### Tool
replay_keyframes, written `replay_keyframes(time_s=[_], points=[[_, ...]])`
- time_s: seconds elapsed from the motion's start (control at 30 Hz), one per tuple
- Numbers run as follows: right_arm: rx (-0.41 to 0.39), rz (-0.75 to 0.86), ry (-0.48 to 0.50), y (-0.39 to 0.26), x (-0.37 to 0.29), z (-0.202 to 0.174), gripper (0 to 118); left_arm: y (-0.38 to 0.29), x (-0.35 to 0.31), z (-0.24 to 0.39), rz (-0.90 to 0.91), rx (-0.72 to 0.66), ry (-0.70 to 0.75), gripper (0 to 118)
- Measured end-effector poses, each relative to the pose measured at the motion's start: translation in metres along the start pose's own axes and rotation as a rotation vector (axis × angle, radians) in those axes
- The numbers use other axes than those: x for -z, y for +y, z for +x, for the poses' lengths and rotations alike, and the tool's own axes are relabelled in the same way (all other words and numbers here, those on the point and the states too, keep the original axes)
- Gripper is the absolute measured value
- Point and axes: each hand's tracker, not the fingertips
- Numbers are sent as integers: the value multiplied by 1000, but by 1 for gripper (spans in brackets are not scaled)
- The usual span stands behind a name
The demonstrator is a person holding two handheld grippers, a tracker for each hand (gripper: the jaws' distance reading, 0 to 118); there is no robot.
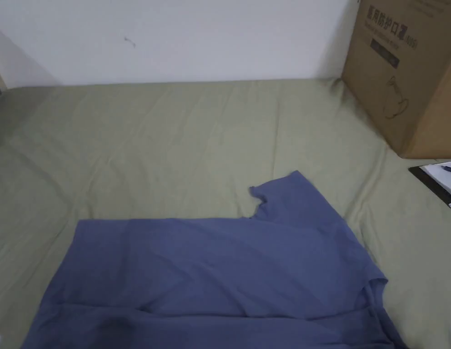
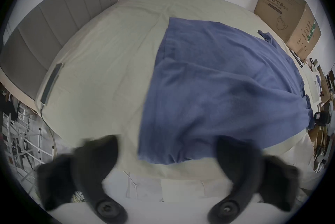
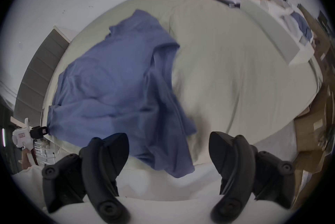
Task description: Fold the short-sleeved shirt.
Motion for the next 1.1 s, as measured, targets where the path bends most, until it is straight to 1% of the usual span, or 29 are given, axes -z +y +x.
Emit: replay_keyframes(time_s=[0.07, 0.1, 0.13, 0.17, 0.2, 0.23, 0.27, 0.3, 0.33, 0.37, 0.47, 0.6, 0.73, 0.77, 0.8, 0.83, 0.87, 0.9, 0.93, 0.97, 1.0, 1.03, 1.07, 1.1], points=[[-37, 45, -34, 17, -12, -4, 96, 14, -13, 3, 55, -21, 23, 116], [-59, 63, -25, 26, -15, -7, 96, 23, -16, 5, 60, -25, 27, 116], [-63, 64, -20, 34, -17, -10, 96, 30, -20, 8, 79, -26, 17, 115], [-70, 77, -9, 43, -19, -14, 91, 40, -24, 12, 107, -21, 2, 114], [-83, 99, 17, 52, -19, -17, 82, 49, -29, 16, 122, -13, -1, 108], [-91, 114, 37, 60, -19, -20, 63, 57, -32, 21, 162, -6, -26, 98], [-100, 122, 47, 69, -16, -24, 34, 67, -33, 27, 197, -2, -53, 72], [-108, 124, 45, 77, -10, -28, 14, 75, -33, 35, 215, 2, -80, 47], [-108, 127, 35, 86, -3, -33, 4, 83, -30, 44, 211, 12, -94, 17], [-117, 134, 31, 94, 5, -37, 0, 92, -20, 52, 196, 22, -98, 0], [-120, 123, 62, 122, 31, -42, 0, 109, 1, 73, 157, 43, -155, 0], [-101, 106, 65, 164, 67, -44, 0, 122, 19, 88, 138, 59, -147, 0], [-145, 108, 42, 207, 99, -50, 0, 132, 28, 84, 136, 22, -144, 0], [-142, 109, 41, 218, 107, -51, 0, 135, 30, 84, 132, 19, -138, 0], [-144, 100, 29, 229, 116, -52, 6, 137, 31, 85, 128, 24, -134, 0], [-157, 52, 13, 240, 125, -53, 32, 138, 33, 86, 129, 30, -129, 0], [-166, -30, -12, 251, 136, -55, 81, 139, 34, 86, 127, 35, -122, 0], [-162, -78, -20, 257, 148, -55, 100, 140, 35, 86, 125, 37, -120, 0], [-154, -81, -18, 261, 157, -53, 101, 140, 36, 87, 125, 36, -122, 0], [-141, -43, 2, 265, 165, -51, 90, 141, 38, 88, 119, 32, -124, 0], [-139, -46, 12, 268, 173, -50, 87, 141, 42, 87, 113, 29, -127, 0], [-138, -68, 9, 272, 182, -50, 88, 141, 45, 88, 101, 35, -133, 0], [-138, -101, -15, 273, 192, -50, 87, 142, 49, 90, 85, 44, -128, 0], [-154, -130, -41, 272, 203, -47, 85, 141, 53, 92, 73, 51, -119, 0]])
